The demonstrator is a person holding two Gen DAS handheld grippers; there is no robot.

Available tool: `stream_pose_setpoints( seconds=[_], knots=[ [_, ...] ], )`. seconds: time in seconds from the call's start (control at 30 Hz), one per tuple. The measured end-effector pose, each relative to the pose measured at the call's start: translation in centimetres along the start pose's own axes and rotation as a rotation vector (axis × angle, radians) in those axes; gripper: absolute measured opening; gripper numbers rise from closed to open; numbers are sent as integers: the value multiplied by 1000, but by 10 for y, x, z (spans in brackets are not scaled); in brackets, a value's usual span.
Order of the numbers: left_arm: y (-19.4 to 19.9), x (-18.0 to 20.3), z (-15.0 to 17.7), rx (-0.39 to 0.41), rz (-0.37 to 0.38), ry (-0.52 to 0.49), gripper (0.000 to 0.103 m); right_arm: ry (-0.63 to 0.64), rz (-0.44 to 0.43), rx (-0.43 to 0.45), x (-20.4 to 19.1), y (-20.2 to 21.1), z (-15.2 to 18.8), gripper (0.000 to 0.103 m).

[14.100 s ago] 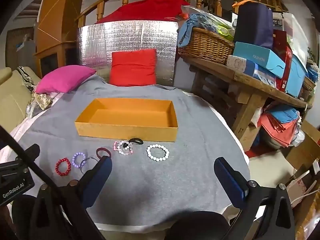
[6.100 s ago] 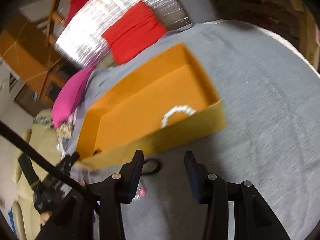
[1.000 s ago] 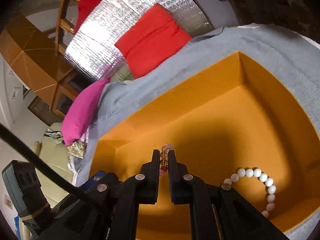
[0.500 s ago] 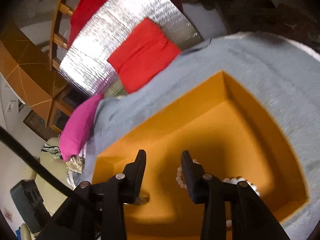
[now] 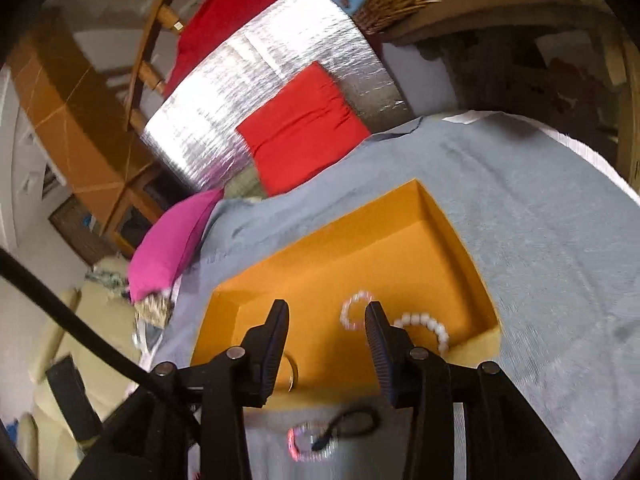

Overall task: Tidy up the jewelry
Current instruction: 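Open both tools and withdraw them from the box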

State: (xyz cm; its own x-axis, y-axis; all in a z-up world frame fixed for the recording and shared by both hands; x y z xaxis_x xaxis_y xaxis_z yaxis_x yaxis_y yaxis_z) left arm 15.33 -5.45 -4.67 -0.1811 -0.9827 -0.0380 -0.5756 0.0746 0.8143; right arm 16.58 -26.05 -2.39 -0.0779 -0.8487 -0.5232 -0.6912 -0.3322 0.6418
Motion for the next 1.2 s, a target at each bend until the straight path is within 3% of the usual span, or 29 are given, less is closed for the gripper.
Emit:
stream_pose_setpoints(
  seconds=[0.1, 0.27, 0.6, 1.2],
  knots=[
    [13, -4, 21, 11, -3, 15, 75, 24, -2, -25, -2, 11, 22, 55],
    [23, -6, 34, 17, -10, 13, 78, 57, 0, -74, -2, 16, 48, 55],
    [19, -13, 35, 12, -59, -6, 78, 95, 7, -217, -9, -19, 61, 55],
    [13, -8, 38, -9, -88, -61, 78, 80, 5, -257, -9, -25, 61, 55]
  ],
)
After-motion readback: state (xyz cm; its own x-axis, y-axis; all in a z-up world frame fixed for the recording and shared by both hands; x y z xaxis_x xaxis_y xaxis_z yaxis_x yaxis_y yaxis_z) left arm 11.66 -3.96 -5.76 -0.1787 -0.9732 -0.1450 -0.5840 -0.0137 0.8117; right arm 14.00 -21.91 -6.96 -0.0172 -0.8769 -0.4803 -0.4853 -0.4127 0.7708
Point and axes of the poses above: each gripper's, at about its wrist camera, not at the fingertips, and y roughly against the way its jaws point, x to its right, z to its underside, the point moved 3 cm from there along -y, roughly the way its jaws point, and after that the axes turned 10 degrees about -x, right-handed, at the moved point
